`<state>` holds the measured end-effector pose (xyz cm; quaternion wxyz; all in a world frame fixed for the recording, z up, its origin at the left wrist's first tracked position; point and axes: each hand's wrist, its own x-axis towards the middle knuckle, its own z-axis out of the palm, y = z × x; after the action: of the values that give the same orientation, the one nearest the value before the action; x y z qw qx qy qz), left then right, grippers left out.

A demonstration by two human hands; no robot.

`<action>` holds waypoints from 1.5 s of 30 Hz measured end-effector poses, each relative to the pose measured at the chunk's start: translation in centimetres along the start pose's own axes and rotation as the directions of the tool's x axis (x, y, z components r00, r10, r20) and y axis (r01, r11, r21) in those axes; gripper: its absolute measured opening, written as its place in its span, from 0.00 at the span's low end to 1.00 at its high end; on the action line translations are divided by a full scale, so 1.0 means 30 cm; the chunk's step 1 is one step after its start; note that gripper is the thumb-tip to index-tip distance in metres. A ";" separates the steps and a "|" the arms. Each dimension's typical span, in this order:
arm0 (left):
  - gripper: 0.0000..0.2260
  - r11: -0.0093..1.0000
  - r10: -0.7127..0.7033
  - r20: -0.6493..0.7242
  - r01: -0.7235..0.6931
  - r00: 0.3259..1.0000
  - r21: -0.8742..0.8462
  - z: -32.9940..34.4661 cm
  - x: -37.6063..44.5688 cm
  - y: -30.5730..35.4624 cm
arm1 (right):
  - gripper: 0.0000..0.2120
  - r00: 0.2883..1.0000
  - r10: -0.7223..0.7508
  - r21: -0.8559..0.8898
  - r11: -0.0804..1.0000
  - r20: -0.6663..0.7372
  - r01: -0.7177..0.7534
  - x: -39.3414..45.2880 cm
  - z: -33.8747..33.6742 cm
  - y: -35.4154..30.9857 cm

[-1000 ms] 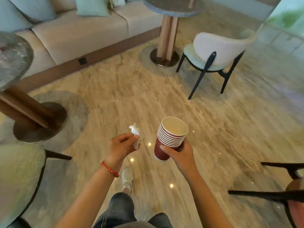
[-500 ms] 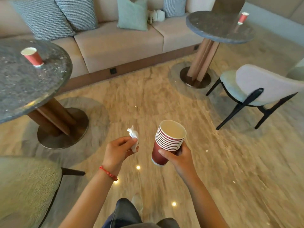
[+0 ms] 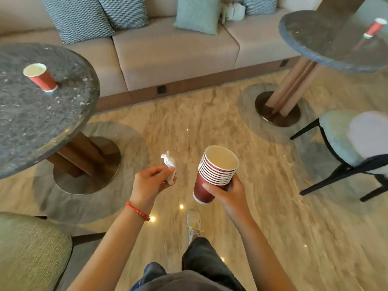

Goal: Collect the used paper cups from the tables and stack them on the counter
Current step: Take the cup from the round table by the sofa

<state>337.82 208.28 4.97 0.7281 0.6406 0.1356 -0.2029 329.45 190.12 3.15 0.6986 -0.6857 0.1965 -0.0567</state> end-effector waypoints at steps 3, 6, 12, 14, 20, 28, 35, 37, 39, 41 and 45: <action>0.09 1.000 0.003 -0.054 -0.004 0.999 -0.015 0.060 0.146 0.077 | 0.30 0.998 -0.003 -0.023 1.000 0.065 0.004 0.201 -0.005 -0.052; 0.08 0.999 0.020 -0.082 -0.023 0.996 -0.031 0.108 0.274 0.156 | 0.31 0.991 -0.007 -0.055 0.998 0.131 0.014 0.389 -0.006 -0.114; 0.05 0.998 0.032 -0.169 -0.039 0.985 -0.039 0.124 0.497 0.271 | 0.33 0.979 0.004 -0.082 0.997 0.202 0.013 0.706 0.039 -0.202; 0.05 0.998 0.026 -0.201 -0.035 0.979 -0.043 0.122 0.577 0.305 | 0.33 0.976 0.007 -0.087 0.996 0.219 0.012 0.803 0.069 -0.213; 0.04 0.995 0.041 -0.244 -0.062 0.969 -0.079 0.091 0.853 0.519 | 0.31 0.967 0.016 -0.111 0.994 0.255 0.013 1.122 0.224 -0.330; 0.05 0.993 0.074 -0.254 -0.095 0.964 -0.073 -0.058 1.242 0.765 | 0.29 0.947 -0.003 -0.131 0.990 0.322 0.048 1.565 0.519 -0.472; 0.05 0.989 0.076 -0.376 -0.117 0.924 -0.088 -0.188 1.450 0.915 | 0.38 0.906 0.013 -0.141 0.989 0.423 0.052 1.823 0.723 -0.552; 0.06 0.986 0.064 -0.426 -0.124 0.903 -0.113 -0.211 1.494 0.931 | 0.39 0.882 0.018 -0.149 0.987 0.471 0.060 1.896 0.778 -0.558; 0.06 0.982 0.034 -0.481 -0.118 0.876 -0.145 -0.235 1.536 0.946 | 0.39 0.851 0.029 -0.167 0.984 0.525 0.069 1.972 0.836 -0.568; 0.07 0.976 0.009 -0.537 -0.125 0.844 -0.181 -0.263 1.571 0.961 | 0.39 0.810 0.042 -0.179 0.981 0.585 0.078 2.047 0.902 -0.577; 0.08 0.952 -0.051 -0.667 -0.165 0.743 -0.257 -0.308 1.621 0.997 | 0.37 0.689 0.075 -0.201 0.974 0.721 0.104 2.187 1.043 -0.608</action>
<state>395.28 214.38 7.66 0.7256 0.5566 0.3956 0.0849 404.06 195.55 7.57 0.6362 -0.7285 -0.0953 0.2353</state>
